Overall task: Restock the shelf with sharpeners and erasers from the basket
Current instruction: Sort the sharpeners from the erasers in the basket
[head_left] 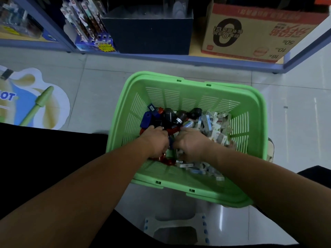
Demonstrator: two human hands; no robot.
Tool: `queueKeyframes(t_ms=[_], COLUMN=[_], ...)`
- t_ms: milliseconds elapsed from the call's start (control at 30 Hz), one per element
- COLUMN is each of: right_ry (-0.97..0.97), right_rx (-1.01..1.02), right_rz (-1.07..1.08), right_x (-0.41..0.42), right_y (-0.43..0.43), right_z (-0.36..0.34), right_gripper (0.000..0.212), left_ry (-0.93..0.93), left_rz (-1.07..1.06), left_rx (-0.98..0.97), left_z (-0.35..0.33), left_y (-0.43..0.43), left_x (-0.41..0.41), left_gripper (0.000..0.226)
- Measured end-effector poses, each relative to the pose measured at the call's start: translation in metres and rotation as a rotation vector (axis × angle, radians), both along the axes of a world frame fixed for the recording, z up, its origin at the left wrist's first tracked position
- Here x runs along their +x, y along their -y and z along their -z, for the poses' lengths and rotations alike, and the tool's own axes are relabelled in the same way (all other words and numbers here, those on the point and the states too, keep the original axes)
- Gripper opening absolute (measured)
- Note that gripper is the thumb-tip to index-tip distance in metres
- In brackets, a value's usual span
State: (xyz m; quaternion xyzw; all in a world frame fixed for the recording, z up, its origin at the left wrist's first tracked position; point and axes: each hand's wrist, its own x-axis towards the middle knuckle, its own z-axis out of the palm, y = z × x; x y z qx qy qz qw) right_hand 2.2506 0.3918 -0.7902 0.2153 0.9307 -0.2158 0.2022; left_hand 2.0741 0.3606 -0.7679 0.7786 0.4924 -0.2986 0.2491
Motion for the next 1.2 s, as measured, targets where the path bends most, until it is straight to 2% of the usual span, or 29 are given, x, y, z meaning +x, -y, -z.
queueKeyframes(t_ms=[100, 167, 300, 433, 667, 767, 867, 1000, 1133, 1200], right_ry=[0.09, 0.146, 0.276, 0.283, 0.381, 0.358, 0.297, 0.261, 0.262, 0.283], right_rx=[-0.108, -0.146, -0.11, -0.07, -0.133, -0.152, -0.16, -0.137, -0.161, -0.166], right_rz=[-0.025, -0.036, -0.16, -0.17, -0.116, -0.127, -0.155, -0.128, -0.092, -0.115], right_x=[-0.012, -0.012, -0.011, -0.009, -0.015, -0.008, -0.002, 0.0, 0.005, 0.008], right_y=[0.005, 0.005, 0.004, 0.003, -0.002, -0.002, -0.002, -0.002, -0.009, -0.012], right_z=[0.011, 0.015, 0.018, 0.017, 0.006, 0.006, 0.011, 0.012, 0.009, 0.008], right_gripper=[0.052, 0.059, 0.06, 0.061, 0.074, 0.063, 0.055, 0.057, 0.068, 0.074], left_ry=[0.068, 0.067, 0.014, 0.004, 0.066, 0.041, -0.006, -0.016, 0.063, 0.098], left_rz=[-0.195, -0.238, -0.177, -0.133, -0.058, -0.019, 0.004, 0.049, 0.025, -0.028], left_rx=[-0.088, -0.084, -0.047, -0.018, 0.144, 0.019, 0.028, 0.107, 0.108, 0.079], left_z=[-0.007, -0.011, -0.015, -0.009, 0.003, 0.015, 0.024, 0.03, 0.03, 0.031], left_y=[-0.005, -0.005, 0.0, 0.003, 0.004, 0.01, 0.013, 0.013, 0.009, 0.007], left_x=[-0.019, -0.032, -0.039, -0.042, -0.022, -0.012, -0.013, -0.014, -0.017, -0.019], left_gripper=[0.015, 0.02, 0.03, 0.038, 0.032, 0.036, 0.04, 0.054, 0.032, 0.038])
